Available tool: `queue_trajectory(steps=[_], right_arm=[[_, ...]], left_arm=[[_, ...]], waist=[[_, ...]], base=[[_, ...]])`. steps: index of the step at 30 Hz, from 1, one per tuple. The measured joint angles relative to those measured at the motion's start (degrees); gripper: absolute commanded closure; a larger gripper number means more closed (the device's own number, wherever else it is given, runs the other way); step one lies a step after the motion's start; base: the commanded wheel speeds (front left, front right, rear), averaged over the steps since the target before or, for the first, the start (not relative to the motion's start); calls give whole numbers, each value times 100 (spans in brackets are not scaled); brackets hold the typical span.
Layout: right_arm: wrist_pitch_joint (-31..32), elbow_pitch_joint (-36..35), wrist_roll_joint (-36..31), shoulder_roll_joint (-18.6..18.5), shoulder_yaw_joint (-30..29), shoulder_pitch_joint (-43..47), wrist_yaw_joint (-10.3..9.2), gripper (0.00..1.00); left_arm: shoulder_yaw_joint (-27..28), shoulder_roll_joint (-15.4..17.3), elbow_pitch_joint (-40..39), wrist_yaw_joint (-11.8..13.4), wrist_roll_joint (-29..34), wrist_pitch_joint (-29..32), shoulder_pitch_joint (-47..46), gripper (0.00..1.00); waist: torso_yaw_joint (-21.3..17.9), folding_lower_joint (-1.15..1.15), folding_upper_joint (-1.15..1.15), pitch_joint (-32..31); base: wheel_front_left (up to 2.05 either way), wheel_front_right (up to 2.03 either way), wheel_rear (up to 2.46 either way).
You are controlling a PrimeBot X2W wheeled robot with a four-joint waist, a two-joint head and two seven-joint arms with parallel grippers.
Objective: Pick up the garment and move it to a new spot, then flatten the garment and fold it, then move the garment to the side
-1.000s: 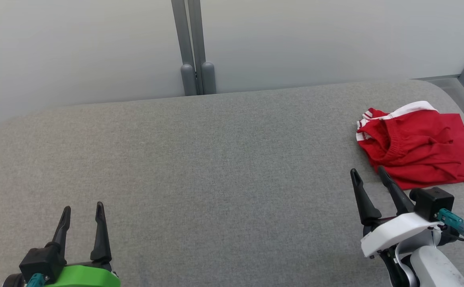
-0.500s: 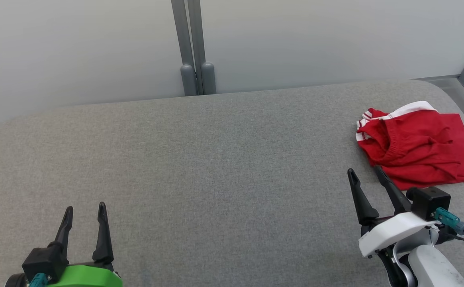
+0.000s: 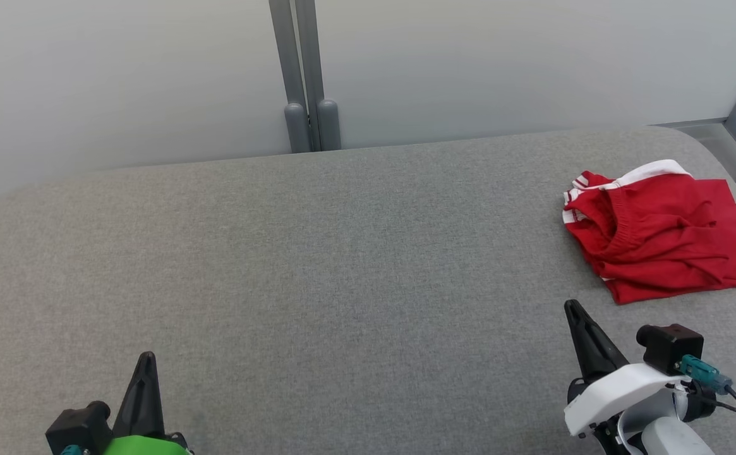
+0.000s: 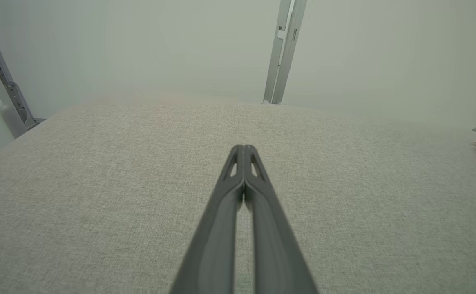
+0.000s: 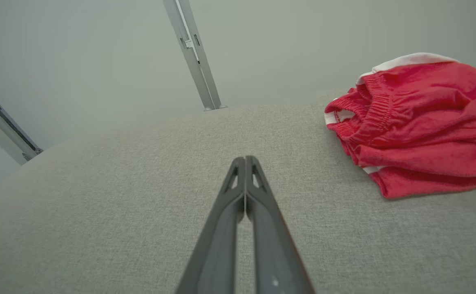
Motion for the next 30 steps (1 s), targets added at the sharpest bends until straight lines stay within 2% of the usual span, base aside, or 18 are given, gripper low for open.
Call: queue_trajectory(steps=[16, 30], right_arm=[[428, -146, 1380, 153, -380, 1, 0, 100], [749, -275, 2408, 278, -668, 2, 0, 100]], left_arm=[[38, 0, -37, 0, -1678, 421, -58, 100], [66, 0, -94, 0, -2882, 730, -218, 100]], waist=[[7, 0, 0, 37], [12, 0, 0, 68]], base=[[0, 0, 0], [0, 0, 0]])
